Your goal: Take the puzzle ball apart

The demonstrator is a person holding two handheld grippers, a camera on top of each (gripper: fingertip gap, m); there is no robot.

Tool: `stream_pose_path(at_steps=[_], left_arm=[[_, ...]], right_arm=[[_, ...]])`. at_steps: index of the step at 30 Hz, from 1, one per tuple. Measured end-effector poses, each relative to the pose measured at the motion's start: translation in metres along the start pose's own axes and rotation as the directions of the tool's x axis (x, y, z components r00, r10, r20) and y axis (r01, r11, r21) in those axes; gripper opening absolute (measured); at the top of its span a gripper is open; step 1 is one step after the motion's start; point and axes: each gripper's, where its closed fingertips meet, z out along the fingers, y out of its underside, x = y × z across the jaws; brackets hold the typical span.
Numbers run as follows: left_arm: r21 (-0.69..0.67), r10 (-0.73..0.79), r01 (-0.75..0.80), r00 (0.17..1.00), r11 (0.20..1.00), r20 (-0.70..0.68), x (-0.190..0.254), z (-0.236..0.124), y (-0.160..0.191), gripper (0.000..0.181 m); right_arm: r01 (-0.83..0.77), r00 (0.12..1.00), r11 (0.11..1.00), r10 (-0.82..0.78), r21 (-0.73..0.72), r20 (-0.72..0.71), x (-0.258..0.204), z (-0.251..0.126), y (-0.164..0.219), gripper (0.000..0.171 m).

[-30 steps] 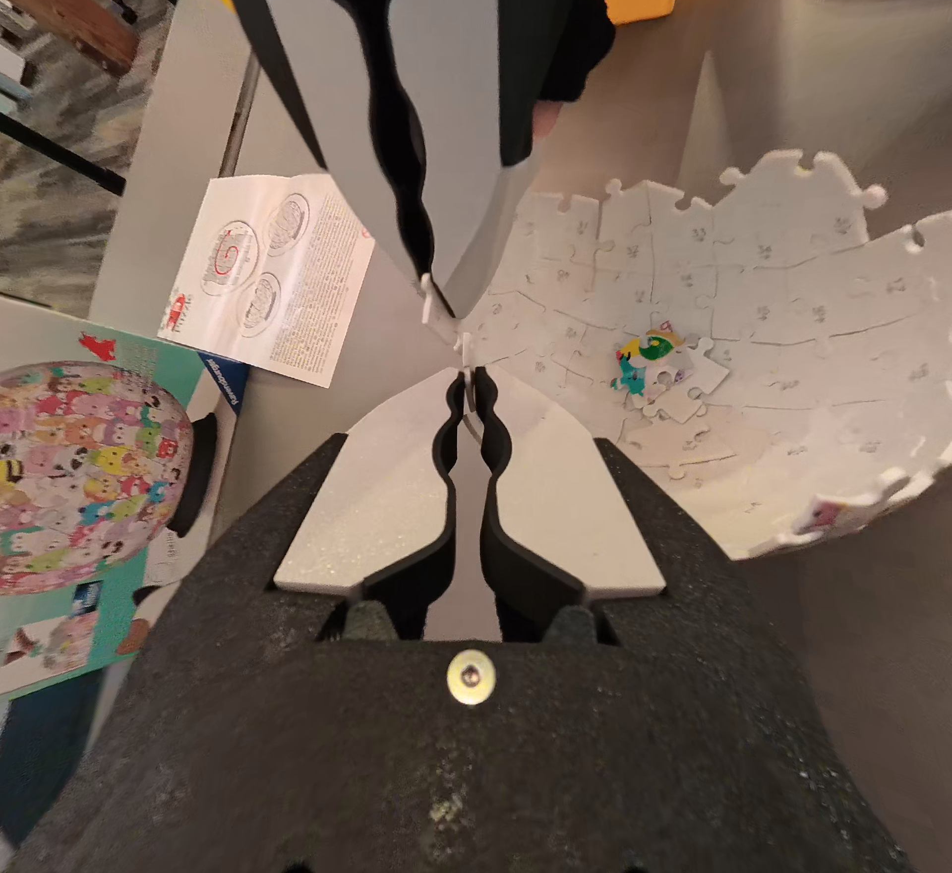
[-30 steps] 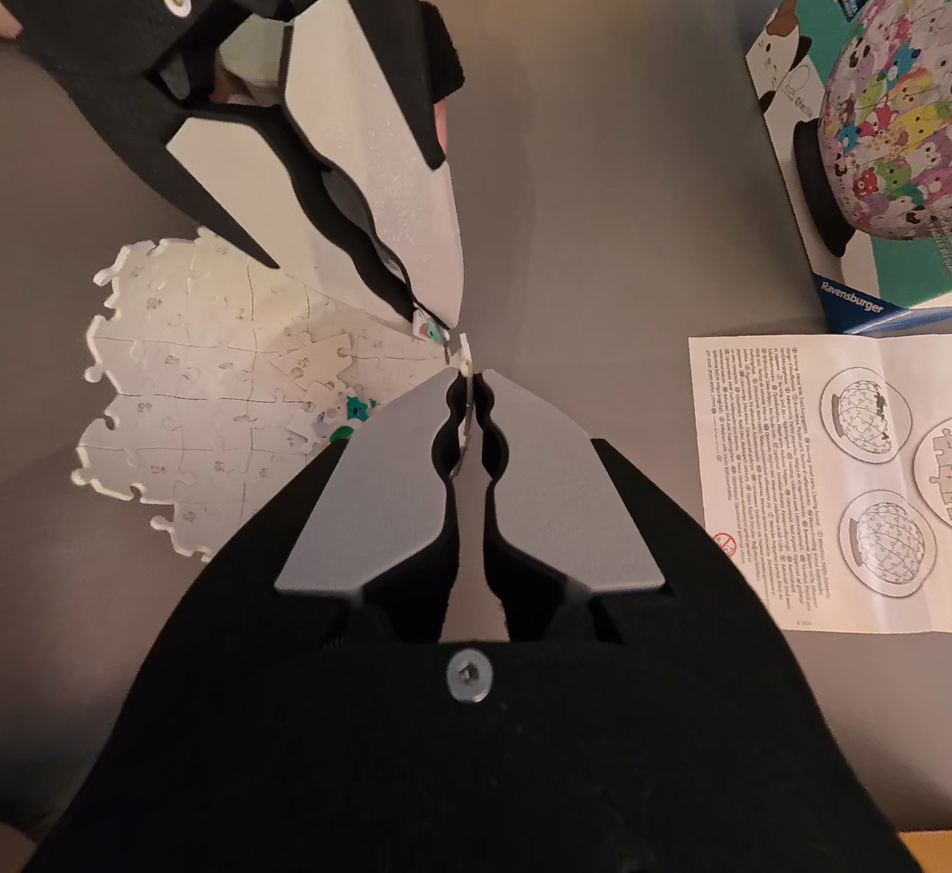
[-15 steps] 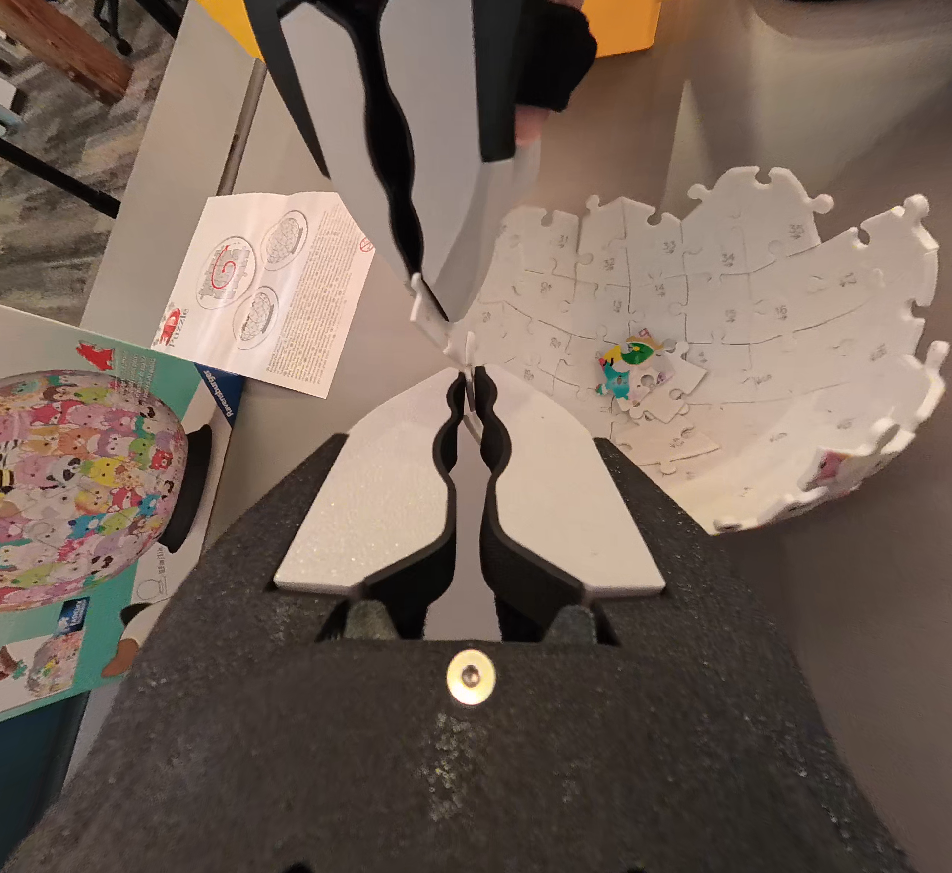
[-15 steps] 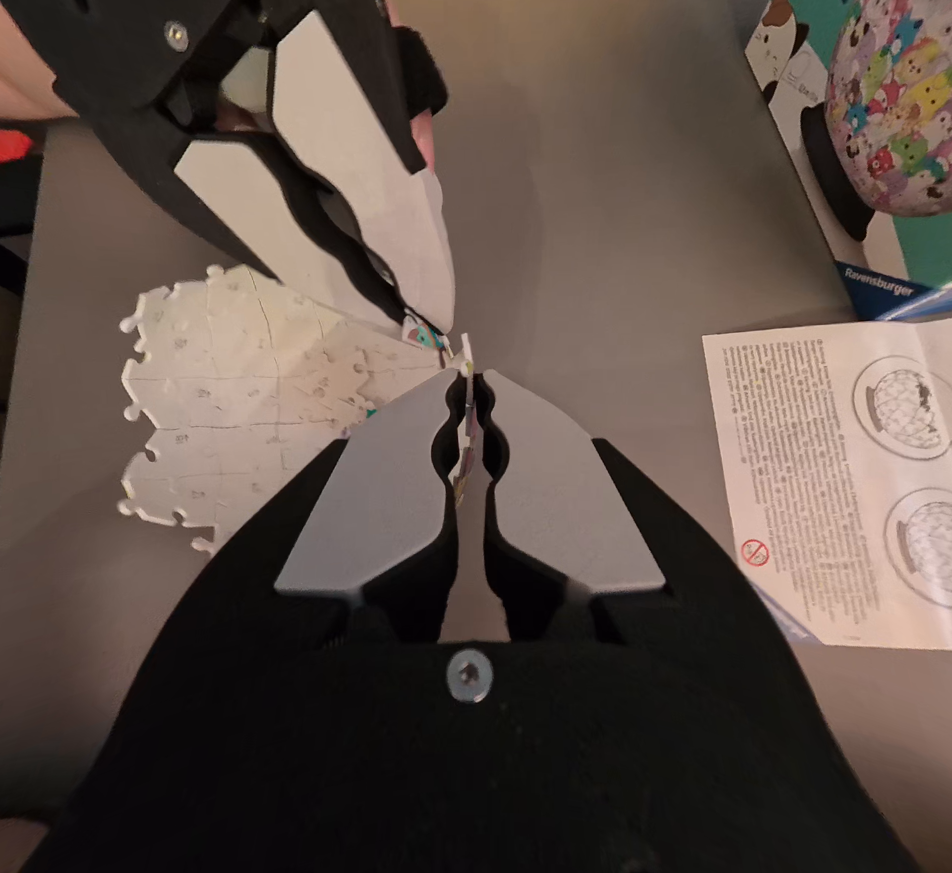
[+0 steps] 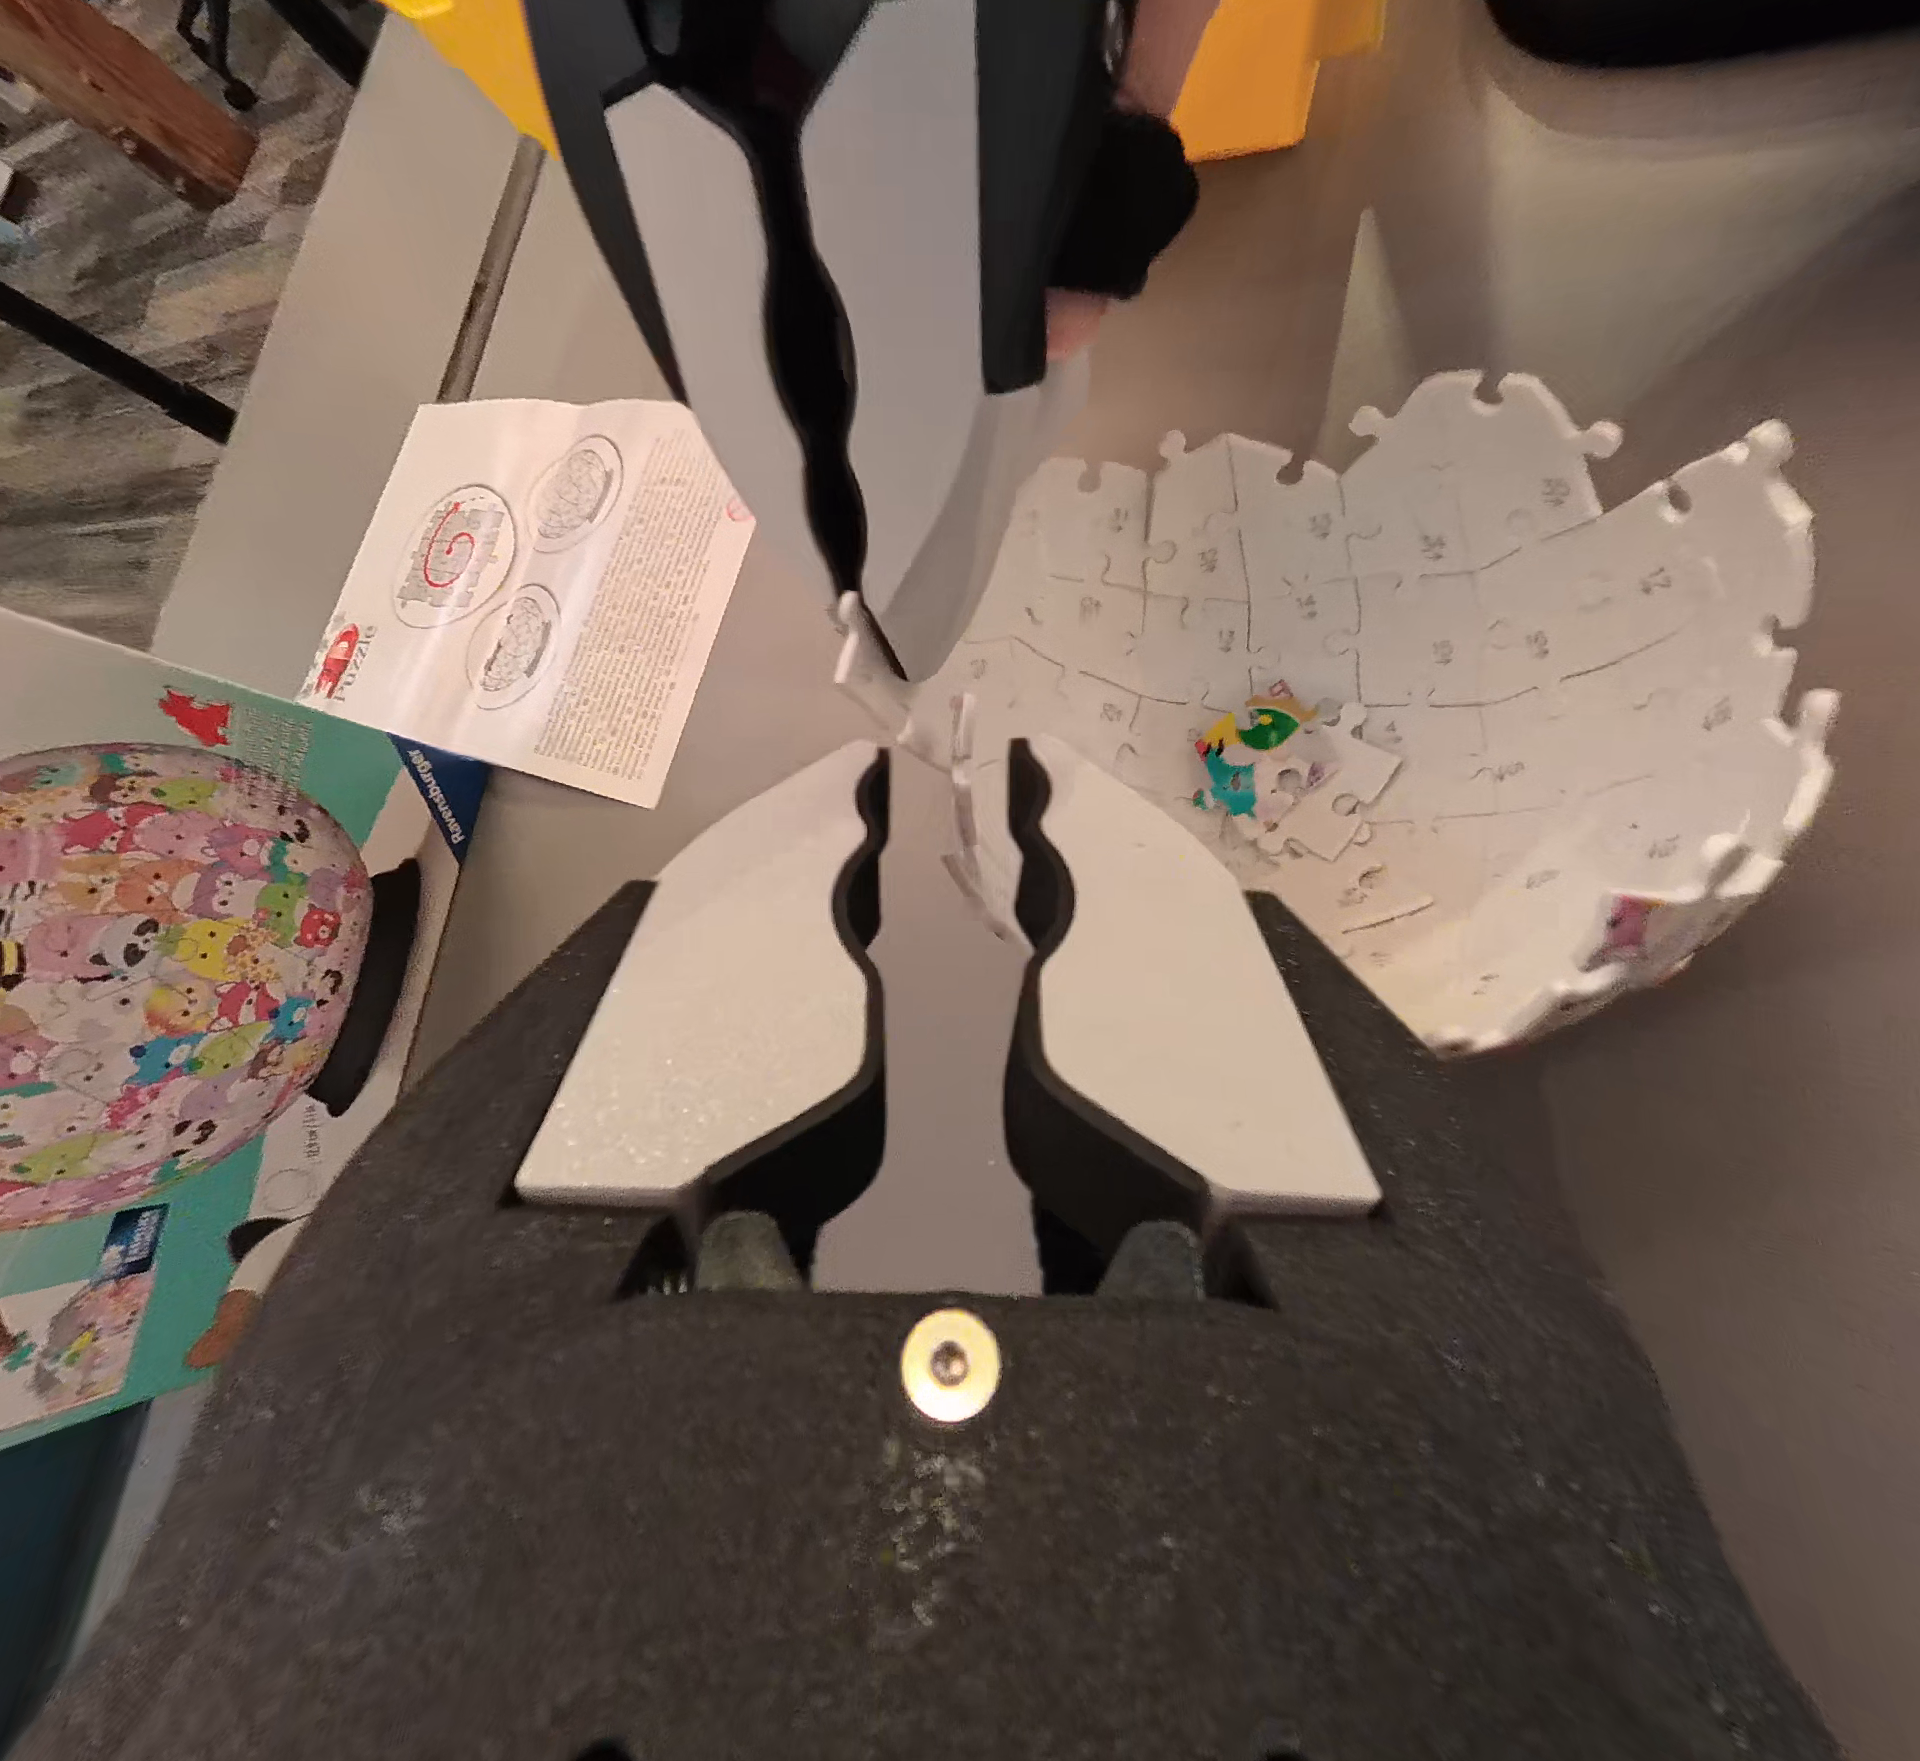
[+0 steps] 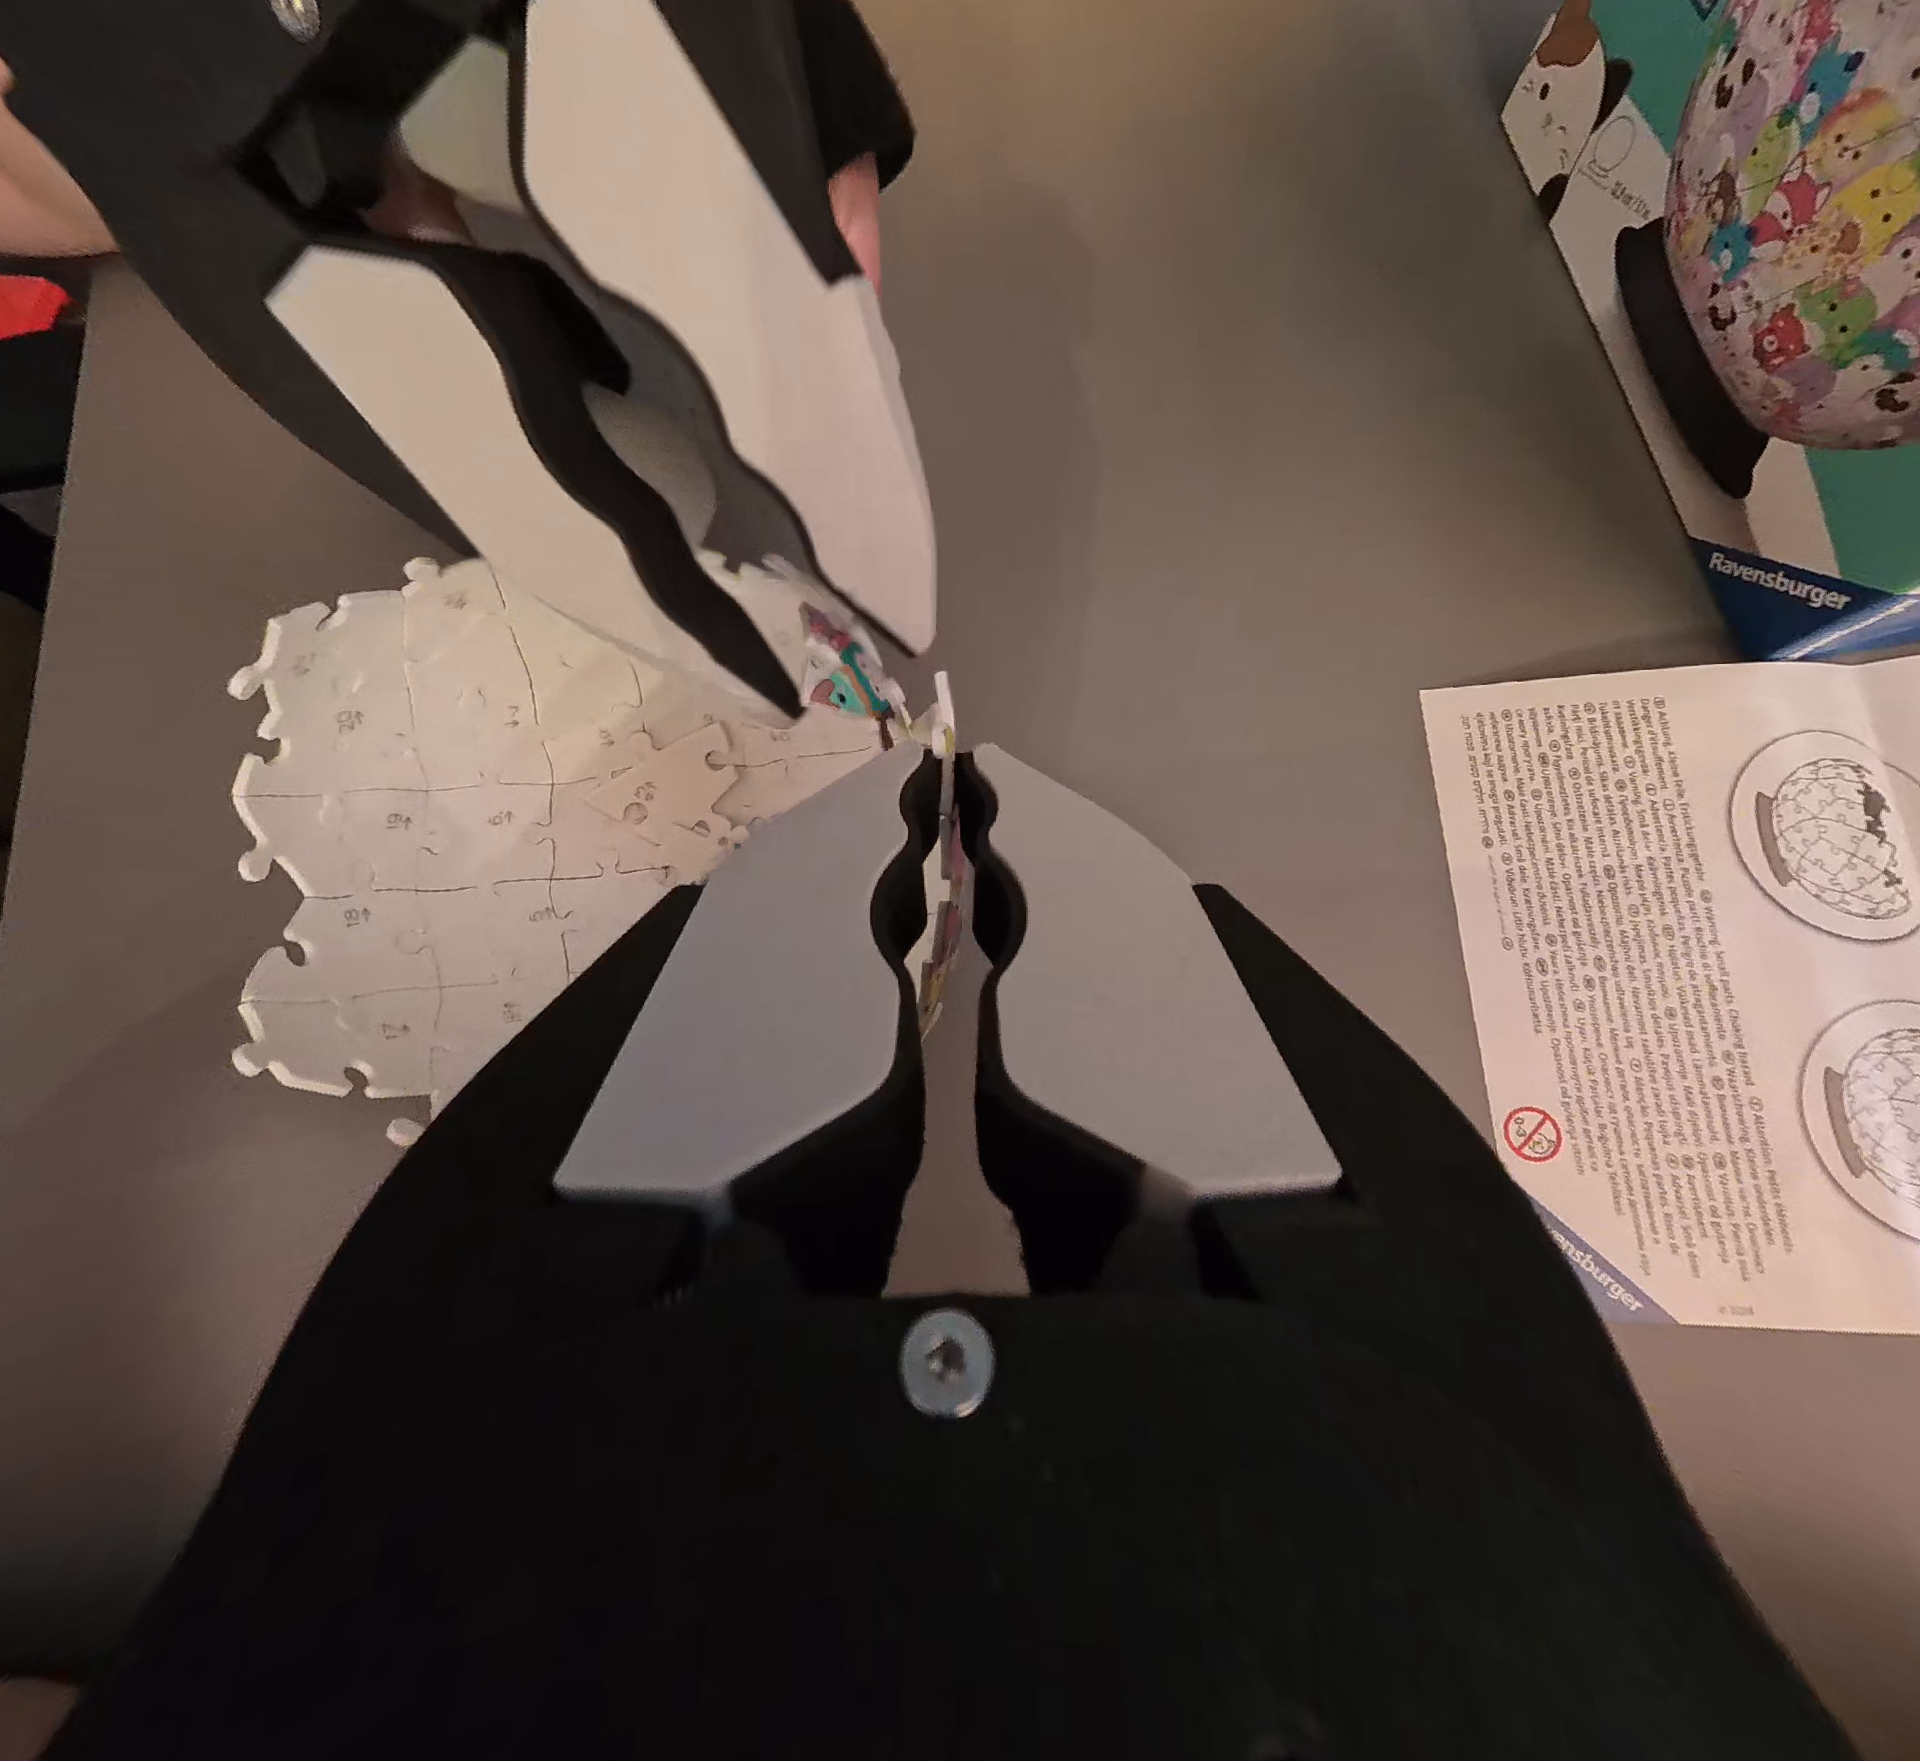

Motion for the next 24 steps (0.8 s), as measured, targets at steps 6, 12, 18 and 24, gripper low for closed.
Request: stream_pose_path(at_steps=[6, 12, 18, 24], left_arm=[[0.128, -0.126, 0.127, 0.992, 0.984, -0.016, -0.024, -0.024, -0.018, 0.031], [0.079, -0.098, 0.103, 0.993, 0.992, -0.058, -0.025, -0.001, -0.016, 0.013], [0.066, -0.093, 0.104, 0.984, 0.992, -0.152, -0.016, 0.012, -0.015, 0.003], [0.033, -0.025, 0.030, 0.988, 0.999, -0.149, -0.014, 0.010, -0.012, 0.002]], right_arm=[[0.041, 0.999, 0.999, -0.041, 0.005, -0.005, 0.000, -0.001, 0.001, 0.004], [0.052, 0.998, 0.999, -0.052, 0.003, -0.021, 0.000, 0.000, 0.000, 0.003], [0.048, 0.998, 0.999, -0.048, -0.011, -0.034, 0.003, 0.000, 0.002, 0.003], [0.078, 0.996, 0.997, -0.079, -0.004, -0.051, 0.003, 0.000, 0.001, 0.008]])
